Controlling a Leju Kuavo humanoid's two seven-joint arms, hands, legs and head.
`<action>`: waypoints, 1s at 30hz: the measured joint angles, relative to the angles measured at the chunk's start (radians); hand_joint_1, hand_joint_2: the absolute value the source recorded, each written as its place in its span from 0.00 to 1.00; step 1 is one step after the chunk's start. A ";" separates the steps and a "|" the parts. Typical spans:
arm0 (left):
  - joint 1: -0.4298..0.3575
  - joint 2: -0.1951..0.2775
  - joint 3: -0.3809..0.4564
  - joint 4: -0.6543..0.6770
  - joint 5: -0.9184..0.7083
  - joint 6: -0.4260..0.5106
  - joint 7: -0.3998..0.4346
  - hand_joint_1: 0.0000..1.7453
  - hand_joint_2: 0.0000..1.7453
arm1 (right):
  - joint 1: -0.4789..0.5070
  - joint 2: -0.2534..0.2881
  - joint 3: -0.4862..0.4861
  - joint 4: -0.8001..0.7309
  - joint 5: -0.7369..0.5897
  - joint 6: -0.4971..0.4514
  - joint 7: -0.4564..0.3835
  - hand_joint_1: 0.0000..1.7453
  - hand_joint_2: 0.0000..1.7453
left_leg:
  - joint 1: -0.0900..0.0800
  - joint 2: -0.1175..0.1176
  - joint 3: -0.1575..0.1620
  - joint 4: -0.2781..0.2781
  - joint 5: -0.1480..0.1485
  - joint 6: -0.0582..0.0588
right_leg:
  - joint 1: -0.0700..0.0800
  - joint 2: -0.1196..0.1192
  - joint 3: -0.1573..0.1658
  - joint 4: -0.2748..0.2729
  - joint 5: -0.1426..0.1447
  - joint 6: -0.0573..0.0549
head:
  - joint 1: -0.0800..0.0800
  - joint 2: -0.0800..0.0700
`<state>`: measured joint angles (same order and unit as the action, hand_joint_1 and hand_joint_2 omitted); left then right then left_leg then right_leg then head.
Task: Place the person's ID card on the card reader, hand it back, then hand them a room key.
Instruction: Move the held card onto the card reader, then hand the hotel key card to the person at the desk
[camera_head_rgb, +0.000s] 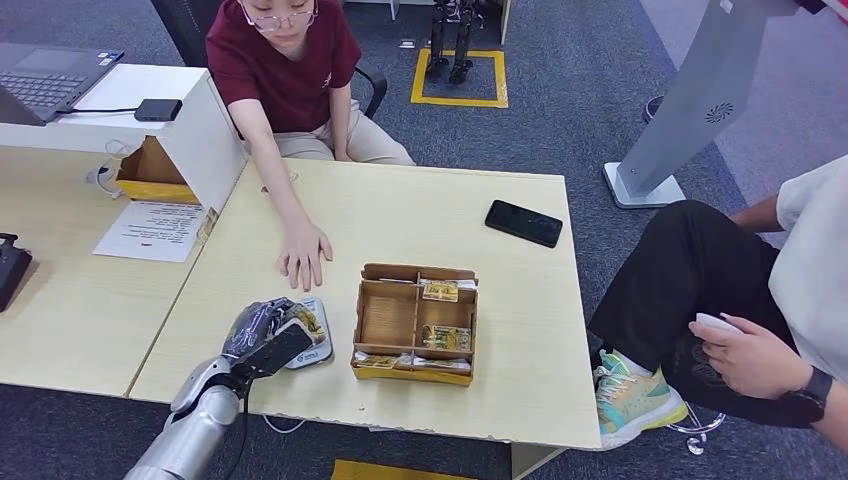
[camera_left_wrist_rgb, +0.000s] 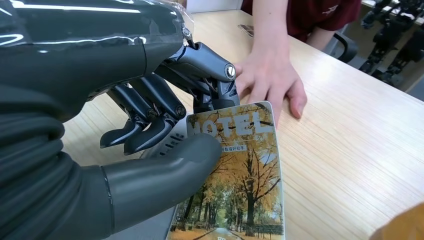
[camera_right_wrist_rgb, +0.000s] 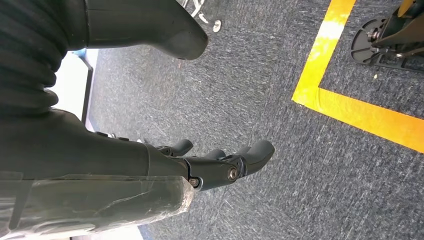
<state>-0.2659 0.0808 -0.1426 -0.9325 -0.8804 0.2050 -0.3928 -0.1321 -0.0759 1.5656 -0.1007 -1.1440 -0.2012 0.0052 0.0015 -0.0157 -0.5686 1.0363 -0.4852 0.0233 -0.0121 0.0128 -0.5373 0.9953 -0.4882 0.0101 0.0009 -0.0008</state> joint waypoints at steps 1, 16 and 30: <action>-0.001 -0.001 -0.003 0.004 -0.005 0.003 0.003 1.00 1.00 | 0.000 0.000 0.000 0.000 0.000 0.000 -0.001 0.00 1.00 | 0.000 0.000 0.000 0.000 0.000 0.000 | 0.000 0.000 0.000 0.000 0.000 0.000 | 0.000 0.000; -0.021 -0.008 -0.010 0.046 -0.026 0.028 0.016 1.00 1.00 | 0.000 0.000 0.000 0.000 0.011 0.001 -0.003 0.00 1.00 | 0.000 -0.001 0.001 0.000 0.003 0.001 | 0.000 -0.002 0.001 0.000 0.001 0.000 | 0.000 0.000; -0.023 -0.028 0.106 0.023 0.405 -0.156 -0.124 1.00 1.00 | 0.000 0.000 0.000 0.000 0.026 0.003 -0.004 0.00 1.00 | 0.000 -0.001 -0.001 0.000 0.004 0.000 | 0.000 -0.001 -0.002 0.000 0.003 0.000 | 0.000 0.000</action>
<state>-0.2885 0.0529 -0.0362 -0.9094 -0.4750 0.0493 -0.5167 -0.1325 -0.0755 1.5656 -0.1007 -1.1178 -0.1982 0.0013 0.0018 -0.0163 -0.5701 1.0361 -0.4808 0.0236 -0.0119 0.0115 -0.5389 0.9955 -0.4849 0.0097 0.0008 -0.0008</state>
